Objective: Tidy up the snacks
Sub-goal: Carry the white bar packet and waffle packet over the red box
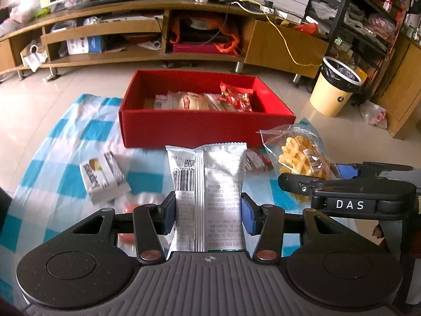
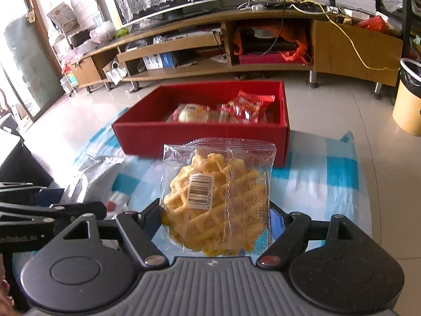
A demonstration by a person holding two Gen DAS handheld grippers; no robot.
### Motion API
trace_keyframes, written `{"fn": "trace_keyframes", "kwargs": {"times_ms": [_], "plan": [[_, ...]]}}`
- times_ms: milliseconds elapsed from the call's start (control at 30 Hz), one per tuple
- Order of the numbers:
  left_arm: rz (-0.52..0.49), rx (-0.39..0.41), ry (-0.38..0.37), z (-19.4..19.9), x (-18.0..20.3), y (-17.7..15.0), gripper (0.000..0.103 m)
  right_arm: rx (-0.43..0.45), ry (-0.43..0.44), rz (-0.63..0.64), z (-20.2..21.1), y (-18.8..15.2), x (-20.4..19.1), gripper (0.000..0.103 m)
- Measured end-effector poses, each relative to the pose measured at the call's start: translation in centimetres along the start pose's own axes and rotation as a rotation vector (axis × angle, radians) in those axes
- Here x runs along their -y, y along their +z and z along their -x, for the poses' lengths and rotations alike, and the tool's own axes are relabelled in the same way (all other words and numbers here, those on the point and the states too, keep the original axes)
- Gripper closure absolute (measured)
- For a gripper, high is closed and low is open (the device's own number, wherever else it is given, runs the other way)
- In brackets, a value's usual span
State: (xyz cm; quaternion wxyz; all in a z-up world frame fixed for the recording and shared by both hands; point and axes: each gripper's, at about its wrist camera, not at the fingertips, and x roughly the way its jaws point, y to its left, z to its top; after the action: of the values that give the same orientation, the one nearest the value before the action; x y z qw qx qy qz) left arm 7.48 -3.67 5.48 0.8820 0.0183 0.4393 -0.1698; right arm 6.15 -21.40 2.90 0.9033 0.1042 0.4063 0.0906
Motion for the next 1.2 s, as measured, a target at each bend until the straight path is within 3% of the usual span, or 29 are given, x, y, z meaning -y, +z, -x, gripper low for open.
{"fn": "trace_keyframes", "kwargs": {"times_ms": [433,1200], "plan": [[0.010,0.028,0.023,-1.2,-0.9,2.8,0.046,0.030,0.010,-0.033,-1.8,2.4,0.6,0.026],[0.002,0.032,0.049,-2.4,-1.4,4.0,0.045,0.027,0.005,-0.032,-3.2,3.6,0.9,0.026]]}}
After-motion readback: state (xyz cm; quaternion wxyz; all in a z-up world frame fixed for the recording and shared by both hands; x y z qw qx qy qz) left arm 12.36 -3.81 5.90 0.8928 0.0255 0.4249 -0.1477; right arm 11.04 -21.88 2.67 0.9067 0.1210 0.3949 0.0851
